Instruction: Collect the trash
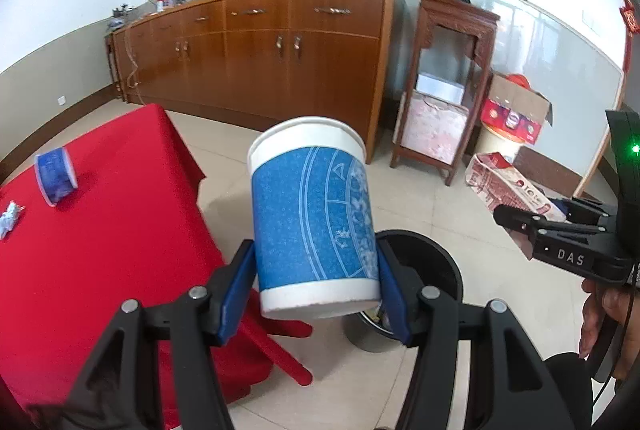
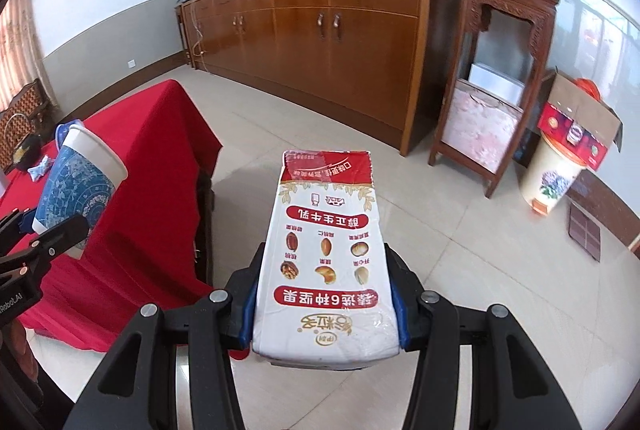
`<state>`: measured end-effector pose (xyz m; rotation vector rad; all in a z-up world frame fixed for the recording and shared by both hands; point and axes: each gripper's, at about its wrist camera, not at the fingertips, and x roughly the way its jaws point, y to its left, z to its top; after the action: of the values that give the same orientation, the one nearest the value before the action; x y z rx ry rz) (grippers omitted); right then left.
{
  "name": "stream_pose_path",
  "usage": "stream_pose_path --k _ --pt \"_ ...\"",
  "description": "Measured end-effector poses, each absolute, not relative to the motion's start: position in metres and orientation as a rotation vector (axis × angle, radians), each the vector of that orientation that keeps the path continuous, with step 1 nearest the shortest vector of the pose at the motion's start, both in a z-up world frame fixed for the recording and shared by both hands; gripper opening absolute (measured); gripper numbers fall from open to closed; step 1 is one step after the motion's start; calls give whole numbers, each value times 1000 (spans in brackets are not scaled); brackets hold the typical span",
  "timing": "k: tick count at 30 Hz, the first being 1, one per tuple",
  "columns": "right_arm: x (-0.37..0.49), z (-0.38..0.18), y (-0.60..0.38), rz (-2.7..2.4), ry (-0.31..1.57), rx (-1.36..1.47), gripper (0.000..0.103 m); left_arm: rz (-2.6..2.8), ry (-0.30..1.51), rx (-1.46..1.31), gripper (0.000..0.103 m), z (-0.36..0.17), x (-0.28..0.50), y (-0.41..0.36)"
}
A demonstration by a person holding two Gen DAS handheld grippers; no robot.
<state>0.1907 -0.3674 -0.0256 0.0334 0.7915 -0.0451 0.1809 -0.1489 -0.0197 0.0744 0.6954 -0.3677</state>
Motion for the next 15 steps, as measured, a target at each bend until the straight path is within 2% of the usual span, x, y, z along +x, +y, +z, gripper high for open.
stream_pose_path --k 15 --pt "202 -84 -415 -61 901 33 53 -465 807 127 59 -68 199 -208"
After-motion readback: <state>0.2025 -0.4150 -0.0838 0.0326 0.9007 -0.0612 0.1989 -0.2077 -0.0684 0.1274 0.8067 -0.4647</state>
